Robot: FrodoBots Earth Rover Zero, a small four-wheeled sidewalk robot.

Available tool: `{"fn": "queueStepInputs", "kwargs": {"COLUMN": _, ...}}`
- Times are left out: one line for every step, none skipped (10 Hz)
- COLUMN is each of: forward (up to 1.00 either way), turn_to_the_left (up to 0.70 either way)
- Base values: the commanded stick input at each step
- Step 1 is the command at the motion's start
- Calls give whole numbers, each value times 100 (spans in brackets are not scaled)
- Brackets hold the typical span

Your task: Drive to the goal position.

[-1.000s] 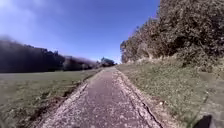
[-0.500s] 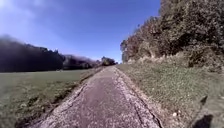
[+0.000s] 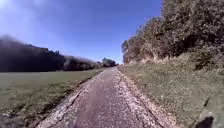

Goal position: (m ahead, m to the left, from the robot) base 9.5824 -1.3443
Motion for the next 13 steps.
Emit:
{"fn": "queueStepInputs", "kwargs": {"forward": 70, "turn_to_the_left": -3}}
{"fn": "queueStepInputs", "kwargs": {"forward": 70, "turn_to_the_left": -3}}
{"fn": "queueStepInputs", "kwargs": {"forward": 70, "turn_to_the_left": -3}}
{"fn": "queueStepInputs", "kwargs": {"forward": 70, "turn_to_the_left": -3}}
{"fn": "queueStepInputs", "kwargs": {"forward": 70, "turn_to_the_left": -1}}
{"fn": "queueStepInputs", "kwargs": {"forward": 70, "turn_to_the_left": 0}}
{"fn": "queueStepInputs", "kwargs": {"forward": 70, "turn_to_the_left": 0}}
{"fn": "queueStepInputs", "kwargs": {"forward": 70, "turn_to_the_left": 0}}
{"fn": "queueStepInputs", "kwargs": {"forward": 70, "turn_to_the_left": 0}}
{"fn": "queueStepInputs", "kwargs": {"forward": 70, "turn_to_the_left": 0}}
{"fn": "queueStepInputs", "kwargs": {"forward": 70, "turn_to_the_left": 0}}
{"fn": "queueStepInputs", "kwargs": {"forward": 70, "turn_to_the_left": 0}}
{"fn": "queueStepInputs", "kwargs": {"forward": 70, "turn_to_the_left": 0}}
